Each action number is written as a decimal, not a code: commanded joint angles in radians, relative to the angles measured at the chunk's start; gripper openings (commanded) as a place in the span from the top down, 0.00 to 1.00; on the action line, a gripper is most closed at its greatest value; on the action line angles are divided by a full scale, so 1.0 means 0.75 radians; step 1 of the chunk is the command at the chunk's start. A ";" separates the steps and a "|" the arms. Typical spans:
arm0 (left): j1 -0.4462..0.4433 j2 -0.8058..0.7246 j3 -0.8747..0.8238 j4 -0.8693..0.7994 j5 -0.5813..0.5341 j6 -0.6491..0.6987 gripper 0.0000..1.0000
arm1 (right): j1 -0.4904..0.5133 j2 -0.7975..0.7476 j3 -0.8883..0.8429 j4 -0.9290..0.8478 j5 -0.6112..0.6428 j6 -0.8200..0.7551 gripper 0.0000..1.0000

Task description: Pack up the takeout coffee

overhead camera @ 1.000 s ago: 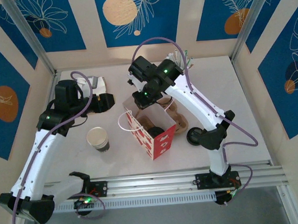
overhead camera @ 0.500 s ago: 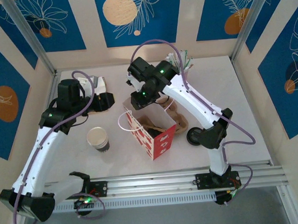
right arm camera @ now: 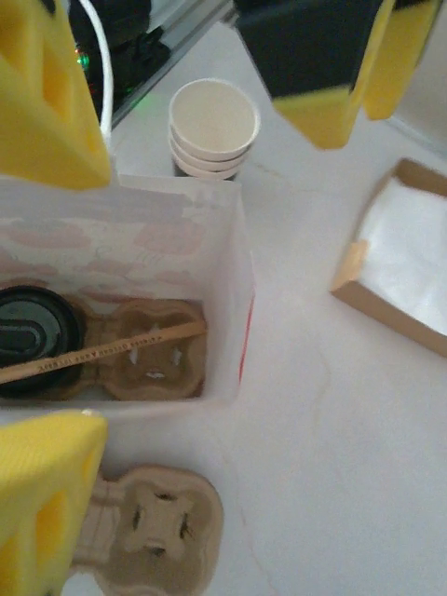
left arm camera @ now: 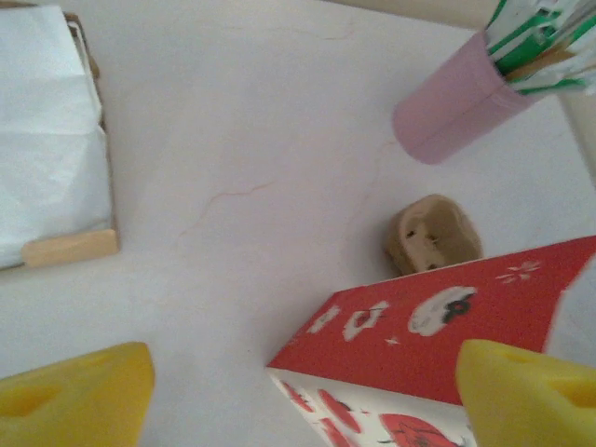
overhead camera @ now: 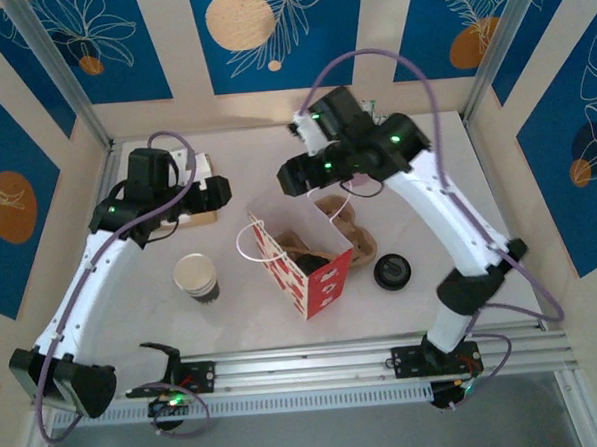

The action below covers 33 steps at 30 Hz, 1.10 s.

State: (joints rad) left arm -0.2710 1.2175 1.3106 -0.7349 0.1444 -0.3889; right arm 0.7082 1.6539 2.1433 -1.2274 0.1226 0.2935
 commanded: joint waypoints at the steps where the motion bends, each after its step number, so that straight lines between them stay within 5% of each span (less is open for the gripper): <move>1: 0.047 0.077 0.092 -0.055 -0.124 -0.007 0.00 | -0.105 -0.157 -0.149 0.223 -0.061 0.033 0.20; 7: 0.159 0.344 0.267 -0.131 -0.266 -0.001 0.00 | -0.359 -0.225 -0.344 0.394 -0.253 0.094 0.06; 11: 0.229 0.606 0.446 -0.189 -0.304 0.001 0.12 | -0.422 -0.150 -0.381 0.444 -0.335 0.105 0.02; 15: 0.269 0.849 0.633 -0.255 -0.343 0.023 0.28 | -0.452 -0.047 -0.373 0.458 -0.374 0.096 0.01; 33: 0.373 1.408 1.042 -0.430 -0.404 0.107 0.54 | -0.420 0.608 0.196 0.283 -0.543 0.069 0.01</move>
State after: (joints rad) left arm 0.0002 2.2398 2.0388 -0.9840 -0.1371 -0.3313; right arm 0.3851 2.0975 2.2463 -0.9630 -0.2401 0.3607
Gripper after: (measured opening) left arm 0.469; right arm 0.993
